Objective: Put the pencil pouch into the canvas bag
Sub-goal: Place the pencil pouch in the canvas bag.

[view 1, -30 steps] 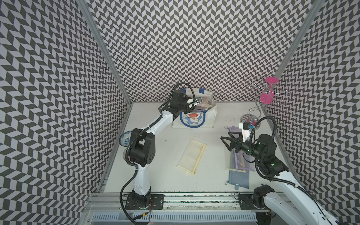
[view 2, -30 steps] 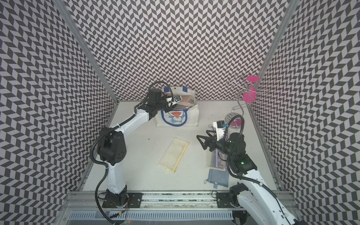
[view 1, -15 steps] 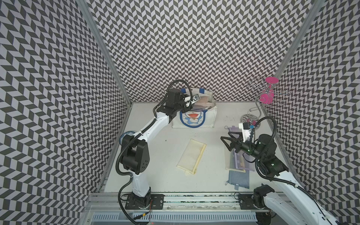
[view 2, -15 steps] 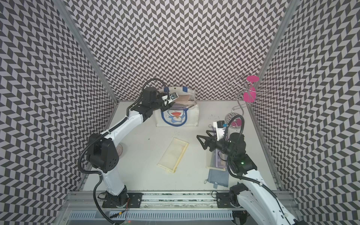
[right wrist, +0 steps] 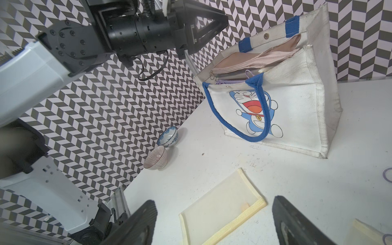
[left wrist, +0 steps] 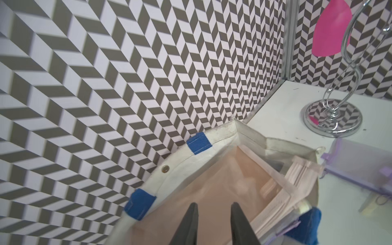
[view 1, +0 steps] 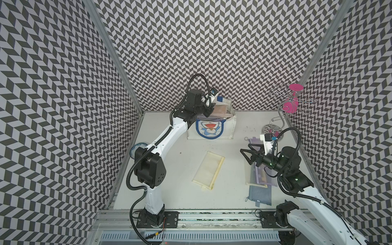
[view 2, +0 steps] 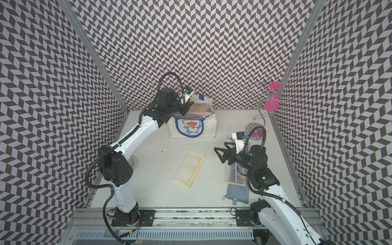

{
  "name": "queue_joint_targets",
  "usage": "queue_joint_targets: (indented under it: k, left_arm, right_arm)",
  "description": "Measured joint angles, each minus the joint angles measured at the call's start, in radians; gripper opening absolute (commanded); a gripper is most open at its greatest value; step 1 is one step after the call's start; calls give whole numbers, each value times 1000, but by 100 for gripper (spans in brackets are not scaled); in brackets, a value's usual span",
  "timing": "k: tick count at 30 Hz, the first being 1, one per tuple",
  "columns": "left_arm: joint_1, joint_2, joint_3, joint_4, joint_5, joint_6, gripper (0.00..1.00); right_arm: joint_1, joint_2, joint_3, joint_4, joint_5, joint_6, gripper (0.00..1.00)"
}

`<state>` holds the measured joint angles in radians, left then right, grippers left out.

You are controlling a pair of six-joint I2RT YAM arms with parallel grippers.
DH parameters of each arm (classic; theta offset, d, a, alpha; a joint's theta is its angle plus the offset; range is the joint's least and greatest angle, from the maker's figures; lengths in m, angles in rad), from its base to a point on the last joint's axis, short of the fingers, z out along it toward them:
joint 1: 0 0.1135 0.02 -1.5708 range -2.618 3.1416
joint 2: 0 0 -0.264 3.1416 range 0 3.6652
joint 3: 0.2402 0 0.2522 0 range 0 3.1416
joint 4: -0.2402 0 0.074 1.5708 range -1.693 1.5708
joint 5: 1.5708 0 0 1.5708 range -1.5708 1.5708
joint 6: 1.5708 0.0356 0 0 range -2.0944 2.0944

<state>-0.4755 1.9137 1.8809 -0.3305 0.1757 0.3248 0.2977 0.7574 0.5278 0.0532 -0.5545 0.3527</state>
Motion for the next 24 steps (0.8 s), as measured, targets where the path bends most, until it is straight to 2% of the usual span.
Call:
queue_joint_targets:
  k: [7, 14, 21, 24]
  left_arm:
    - [-4, 193, 207, -175, 21, -187, 30]
    - [24, 366, 338, -260, 50, -272, 27]
    - [52, 422, 368, -279, 51, -320, 27]
    - [51, 424, 401, -289, 46, -326, 33]
  right_arm:
    - [-2, 0, 0, 0, 0, 0, 85]
    - [-12, 0, 0, 0, 0, 0, 85]
    - [-15, 2, 0, 0, 0, 6, 85]
    - [-20, 1, 0, 0, -1, 7, 85]
